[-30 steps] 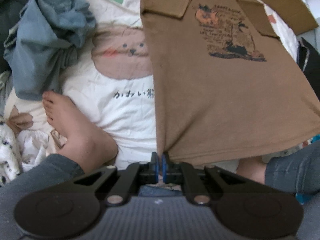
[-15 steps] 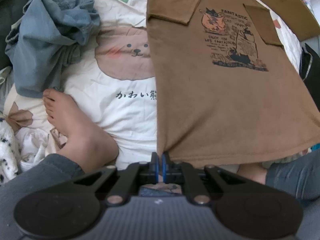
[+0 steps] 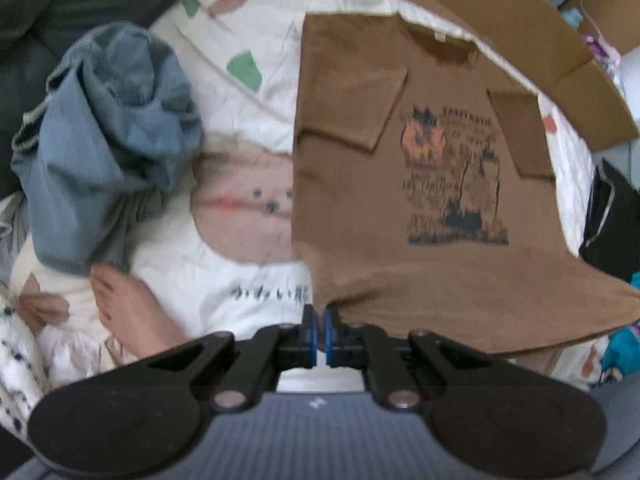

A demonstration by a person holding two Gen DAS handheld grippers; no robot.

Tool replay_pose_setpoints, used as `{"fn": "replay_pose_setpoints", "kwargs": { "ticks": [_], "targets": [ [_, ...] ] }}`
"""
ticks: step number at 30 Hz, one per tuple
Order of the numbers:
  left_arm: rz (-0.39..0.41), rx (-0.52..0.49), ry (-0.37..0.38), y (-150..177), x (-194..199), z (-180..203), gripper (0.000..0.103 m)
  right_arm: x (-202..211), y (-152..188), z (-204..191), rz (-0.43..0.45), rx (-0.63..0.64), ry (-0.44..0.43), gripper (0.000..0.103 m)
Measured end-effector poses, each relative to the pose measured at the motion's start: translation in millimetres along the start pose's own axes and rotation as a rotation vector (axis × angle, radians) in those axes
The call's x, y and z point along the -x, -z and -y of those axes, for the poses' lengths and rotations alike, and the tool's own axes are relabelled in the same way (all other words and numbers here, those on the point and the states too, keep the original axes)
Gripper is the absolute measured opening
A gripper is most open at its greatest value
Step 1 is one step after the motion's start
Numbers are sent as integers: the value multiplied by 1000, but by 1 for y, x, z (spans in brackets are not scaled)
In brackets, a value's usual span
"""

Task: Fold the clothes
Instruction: 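Carry the held hem over the shirt body toward the collar with both tools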

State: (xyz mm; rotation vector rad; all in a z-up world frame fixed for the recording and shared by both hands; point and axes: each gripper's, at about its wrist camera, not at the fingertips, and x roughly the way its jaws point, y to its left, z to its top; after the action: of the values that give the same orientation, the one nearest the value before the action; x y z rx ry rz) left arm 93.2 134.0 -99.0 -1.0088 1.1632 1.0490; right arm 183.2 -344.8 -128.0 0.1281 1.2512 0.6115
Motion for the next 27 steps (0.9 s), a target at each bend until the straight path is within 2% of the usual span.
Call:
{"fn": "replay_pose_setpoints", "kwargs": {
  "ticks": [7,12,20,27],
  "targets": [
    [74,-12,32,-27,24,11,3,16,-35,-24,73,16,12,1],
    [119,4,80,-47,36,11,3,18,-59,-38,80,34,10,1],
    [119,14,79,-82,29,4,3,21,-94,-52,109,62,8,1],
    [90,4,60,-116,9,-2,3,-3,-121,-56,99,69,19,1]
  ]
}}
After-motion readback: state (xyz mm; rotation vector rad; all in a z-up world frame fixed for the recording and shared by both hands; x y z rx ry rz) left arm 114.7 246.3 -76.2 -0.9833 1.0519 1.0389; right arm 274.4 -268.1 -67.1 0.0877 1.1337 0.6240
